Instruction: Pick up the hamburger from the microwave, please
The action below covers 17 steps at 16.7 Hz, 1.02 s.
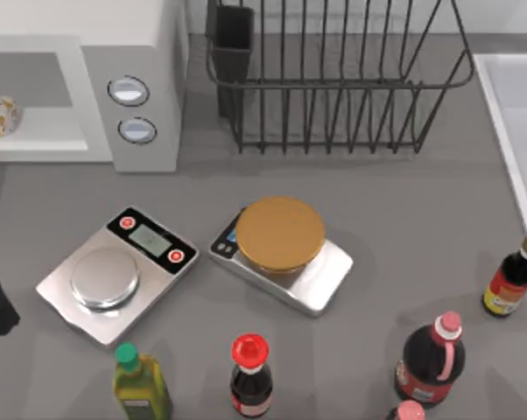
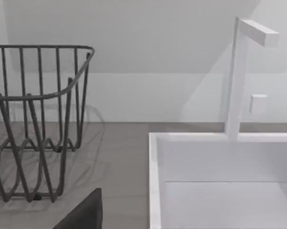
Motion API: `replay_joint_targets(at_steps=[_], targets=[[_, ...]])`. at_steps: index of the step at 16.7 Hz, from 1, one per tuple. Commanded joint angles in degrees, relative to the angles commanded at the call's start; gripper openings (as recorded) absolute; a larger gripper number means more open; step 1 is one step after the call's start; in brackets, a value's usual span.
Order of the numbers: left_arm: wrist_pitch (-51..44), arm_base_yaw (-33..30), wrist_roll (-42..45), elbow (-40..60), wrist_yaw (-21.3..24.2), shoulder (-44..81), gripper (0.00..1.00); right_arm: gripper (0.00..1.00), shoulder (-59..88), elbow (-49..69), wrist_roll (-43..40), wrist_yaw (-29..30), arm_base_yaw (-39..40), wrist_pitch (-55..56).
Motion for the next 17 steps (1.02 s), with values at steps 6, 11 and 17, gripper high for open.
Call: replay_joint_targets(at_steps=[6, 11, 17], targets=[[0.0, 0.0, 0.0, 0.0, 0.0, 0.0, 1.0, 1.0, 0.0, 0.0, 0.0, 0.0, 0.0, 0.0], [0.74, 0.04, 0.06, 0.74, 0.15, 1.68, 1.0, 1.0, 0.0, 0.0, 0.0, 0.0, 0.0, 0.0], [8.91, 0.73, 0.7, 8.58, 1.84, 20.37, 1.0, 1.0, 0.0, 0.0, 0.0, 0.0, 0.0, 0.0]])
